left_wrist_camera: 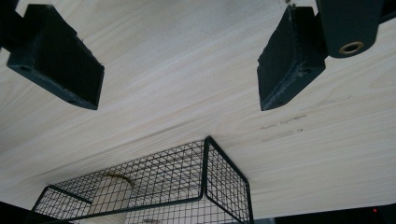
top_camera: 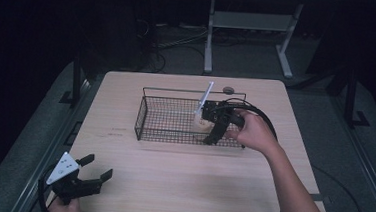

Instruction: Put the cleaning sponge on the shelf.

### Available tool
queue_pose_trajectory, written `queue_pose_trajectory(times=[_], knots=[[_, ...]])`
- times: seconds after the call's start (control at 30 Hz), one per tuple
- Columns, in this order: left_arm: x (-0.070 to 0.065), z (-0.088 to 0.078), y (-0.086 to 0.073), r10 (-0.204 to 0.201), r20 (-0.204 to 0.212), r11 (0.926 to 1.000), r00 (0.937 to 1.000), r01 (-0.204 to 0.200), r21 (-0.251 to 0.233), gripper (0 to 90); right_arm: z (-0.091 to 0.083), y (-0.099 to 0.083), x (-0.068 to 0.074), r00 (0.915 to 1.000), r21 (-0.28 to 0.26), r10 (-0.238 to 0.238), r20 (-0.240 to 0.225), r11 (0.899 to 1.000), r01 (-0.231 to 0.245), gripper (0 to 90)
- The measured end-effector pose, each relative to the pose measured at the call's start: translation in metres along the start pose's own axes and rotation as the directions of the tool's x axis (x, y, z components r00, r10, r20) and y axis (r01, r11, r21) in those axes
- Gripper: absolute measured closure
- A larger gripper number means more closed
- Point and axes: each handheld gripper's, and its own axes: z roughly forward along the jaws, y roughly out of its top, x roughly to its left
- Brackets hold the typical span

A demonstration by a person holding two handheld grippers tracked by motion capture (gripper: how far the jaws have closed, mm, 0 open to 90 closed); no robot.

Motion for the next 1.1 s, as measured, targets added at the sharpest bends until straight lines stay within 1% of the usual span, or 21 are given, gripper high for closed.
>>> queue_pose_trajectory(times=[0.03,0.07,0.13,0.17,0.23,0.3,0.53,0.63,0.73,1.0,1.1], knots=[[0.0,0.0,0.0,-0.002,0.001,1.0,1.0,0.002,-0.001,13.9,0.0,-0.001,0.001,1.0,-0.002,-0.002,0.002,1.0,0.002,16.8],[0.0,0.0,0.0,-0.002,0.001,1.0,1.0,0.002,-0.001,13.9,0.001,-0.002,0.004,1.0,0.012,-0.004,-0.002,1.0,0.004,16.8],[0.0,0.0,0.0,-0.003,-0.001,1.0,1.0,0.003,-0.002,13.9,0.001,-0.002,0.004,1.0,0.013,-0.007,0.003,1.0,0.007,16.8],[0.0,0.0,0.0,-0.004,0.001,1.0,1.0,0.004,-0.002,13.9,0.0,-0.003,0.006,1.0,0.0,-0.008,0.0,1.0,0.008,16.8],[0.0,0.0,0.0,-0.005,0.001,1.0,1.0,0.005,-0.003,13.9,0.001,-0.005,0.008,1.0,-0.01,-0.005,-0.008,1.0,0.005,16.8],[0.0,0.0,0.0,0.001,-0.002,1.0,1.0,-0.001,0.001,13.9,0.002,-0.006,0.01,0.9999,-0.008,-0.008,-0.013,1.0,0.008,16.8],[0.0,0.0,0.0,-0.001,0.0,1.0,1.0,0.001,0.001,13.9,0.007,-0.014,0.017,0.9999,-0.007,-0.012,-0.012,1.0,0.012,16.8],[0.0,0.0,0.0,0.0,0.0,1.0,1.0,0.0,0.002,13.9,0.009,-0.016,0.018,0.9998,-0.007,-0.008,-0.018,1.0,0.008,16.8],[0.0,0.0,0.0,0.0,0.0,1.0,1.0,0.0,0.003,13.9,0.011,-0.02,0.022,0.9998,-0.01,-0.006,-0.02,1.0,0.006,16.8],[0.0,0.0,0.0,0.001,0.0,1.0,1.0,-0.001,0.003,13.9,0.018,-0.026,0.03,0.9995,-0.016,-0.013,-0.028,1.0,0.013,16.8],[0.001,0.001,0.0,-0.001,0.001,1.0,1.0,0.001,0.004,13.9,0.021,-0.029,0.031,0.9995,0.001,-0.014,-0.028,1.0,0.014,16.7]])
